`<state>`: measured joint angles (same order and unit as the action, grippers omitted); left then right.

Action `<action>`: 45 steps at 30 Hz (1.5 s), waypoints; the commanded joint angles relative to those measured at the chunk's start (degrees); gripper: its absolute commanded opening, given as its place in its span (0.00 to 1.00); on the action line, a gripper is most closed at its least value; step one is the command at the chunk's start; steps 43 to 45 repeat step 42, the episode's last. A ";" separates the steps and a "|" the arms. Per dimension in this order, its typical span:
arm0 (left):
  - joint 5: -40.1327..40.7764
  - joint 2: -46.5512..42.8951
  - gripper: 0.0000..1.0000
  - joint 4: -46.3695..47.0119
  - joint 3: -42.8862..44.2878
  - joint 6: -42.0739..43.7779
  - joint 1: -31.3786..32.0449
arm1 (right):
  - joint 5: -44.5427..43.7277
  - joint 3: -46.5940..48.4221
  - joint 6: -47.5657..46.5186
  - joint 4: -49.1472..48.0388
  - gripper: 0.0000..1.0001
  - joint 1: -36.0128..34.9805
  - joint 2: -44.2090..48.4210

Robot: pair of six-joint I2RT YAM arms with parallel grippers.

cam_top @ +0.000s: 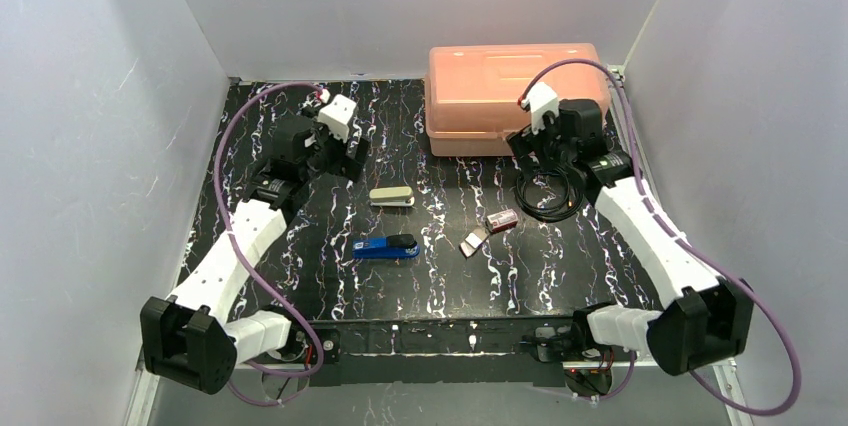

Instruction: Load the staples into the stapler

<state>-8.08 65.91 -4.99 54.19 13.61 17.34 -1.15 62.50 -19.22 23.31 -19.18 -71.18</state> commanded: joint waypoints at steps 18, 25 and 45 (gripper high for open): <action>15.97 -11.53 0.99 0.16 4.40 -10.35 -0.82 | 0.34 6.94 7.53 -3.75 0.99 3.82 9.74; 15.46 -12.64 0.99 -1.02 4.29 -7.83 -0.86 | 0.01 8.39 6.74 -2.33 0.99 4.89 10.76; 9.05 -14.75 0.98 -5.27 4.03 -5.67 -2.07 | 0.74 8.26 7.12 -3.13 0.99 4.94 9.77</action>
